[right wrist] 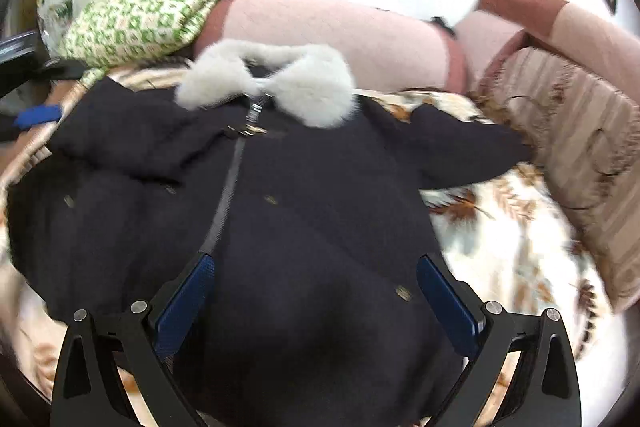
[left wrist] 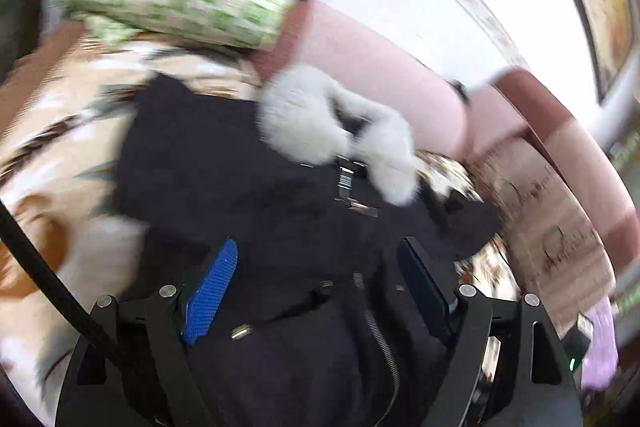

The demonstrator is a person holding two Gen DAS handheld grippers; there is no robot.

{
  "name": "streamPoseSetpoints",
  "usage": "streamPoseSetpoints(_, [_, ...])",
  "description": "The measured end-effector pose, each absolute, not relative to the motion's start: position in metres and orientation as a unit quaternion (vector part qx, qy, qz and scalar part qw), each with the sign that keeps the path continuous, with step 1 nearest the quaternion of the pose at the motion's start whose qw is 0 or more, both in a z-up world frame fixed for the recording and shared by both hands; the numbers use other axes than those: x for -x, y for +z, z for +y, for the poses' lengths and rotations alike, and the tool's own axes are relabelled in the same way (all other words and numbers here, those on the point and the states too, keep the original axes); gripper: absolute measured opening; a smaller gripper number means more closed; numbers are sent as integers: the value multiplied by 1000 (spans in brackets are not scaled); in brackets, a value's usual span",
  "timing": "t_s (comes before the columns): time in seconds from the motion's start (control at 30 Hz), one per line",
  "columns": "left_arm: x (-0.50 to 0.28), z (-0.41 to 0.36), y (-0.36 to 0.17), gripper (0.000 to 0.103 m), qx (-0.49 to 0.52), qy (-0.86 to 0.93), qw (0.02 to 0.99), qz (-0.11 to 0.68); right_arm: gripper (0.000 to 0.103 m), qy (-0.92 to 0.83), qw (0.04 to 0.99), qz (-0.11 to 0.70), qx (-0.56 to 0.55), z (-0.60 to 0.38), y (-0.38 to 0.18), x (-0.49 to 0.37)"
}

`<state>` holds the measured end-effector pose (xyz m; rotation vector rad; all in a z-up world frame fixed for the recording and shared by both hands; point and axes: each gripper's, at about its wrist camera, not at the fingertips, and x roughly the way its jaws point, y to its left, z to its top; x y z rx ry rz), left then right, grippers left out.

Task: Fold large clothes

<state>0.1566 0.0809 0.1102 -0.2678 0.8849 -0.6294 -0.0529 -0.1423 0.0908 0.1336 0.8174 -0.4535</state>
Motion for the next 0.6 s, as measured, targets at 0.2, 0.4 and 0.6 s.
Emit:
streamPoseSetpoints(0.2, [-148,146,85,83,136,-167,889,404,102,-122,894,390,-181,-161,88,-17])
streamPoseSetpoints(0.4, [-179,179,47,83,209,-139,867,431,102,-122,862,437,-227,-165,45,-81])
streamPoseSetpoints(0.6, [-196,173,36,83,277,-152,830,459,102,-100,837,473,-255,-156,15,-133])
